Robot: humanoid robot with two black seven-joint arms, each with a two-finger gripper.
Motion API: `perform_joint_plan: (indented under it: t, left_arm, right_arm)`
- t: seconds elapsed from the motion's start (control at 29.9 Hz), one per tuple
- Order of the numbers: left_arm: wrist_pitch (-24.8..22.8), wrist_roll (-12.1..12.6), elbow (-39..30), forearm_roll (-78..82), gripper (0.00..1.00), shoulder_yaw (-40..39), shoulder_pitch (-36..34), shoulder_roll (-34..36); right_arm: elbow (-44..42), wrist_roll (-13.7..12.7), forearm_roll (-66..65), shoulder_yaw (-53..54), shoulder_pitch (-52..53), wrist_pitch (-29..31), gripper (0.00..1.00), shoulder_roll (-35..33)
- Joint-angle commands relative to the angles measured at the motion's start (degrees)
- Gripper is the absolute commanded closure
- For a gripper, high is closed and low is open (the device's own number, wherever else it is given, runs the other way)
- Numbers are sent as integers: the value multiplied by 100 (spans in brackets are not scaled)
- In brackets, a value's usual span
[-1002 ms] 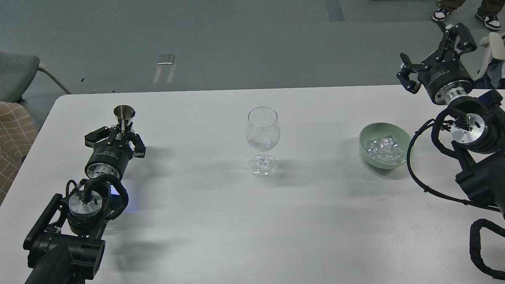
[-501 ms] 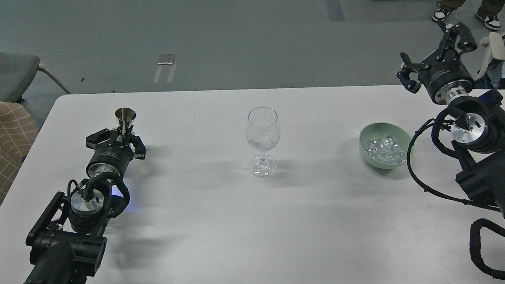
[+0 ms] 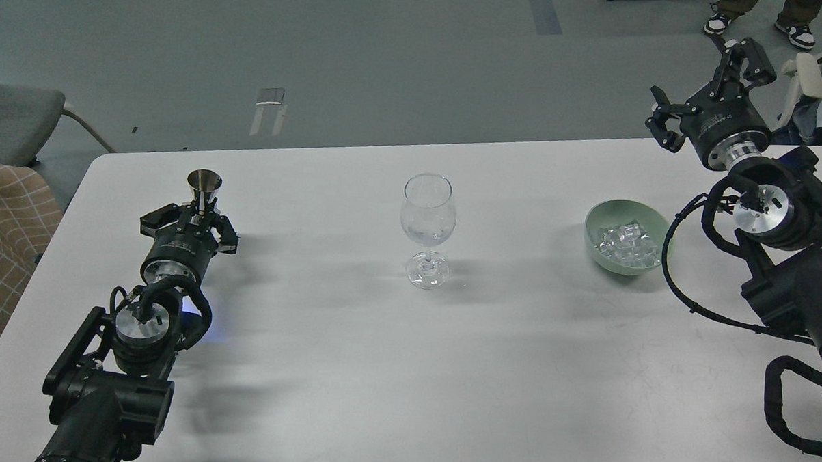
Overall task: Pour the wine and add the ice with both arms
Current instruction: 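Lower the jigger onto the table with the left gripper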
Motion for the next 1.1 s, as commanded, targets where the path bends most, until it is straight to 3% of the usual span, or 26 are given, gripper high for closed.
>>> perform_joint_plan:
  t: [0.0, 1.07]
  left_arm:
    - [1, -24, 0, 0, 72, 0, -5, 0]
    - [-34, -85, 0, 26, 60, 0, -14, -9]
  right_arm:
    - [0, 0, 0, -2, 0, 7, 0, 0]
    - [0, 0, 0, -2, 0, 7, 0, 0]
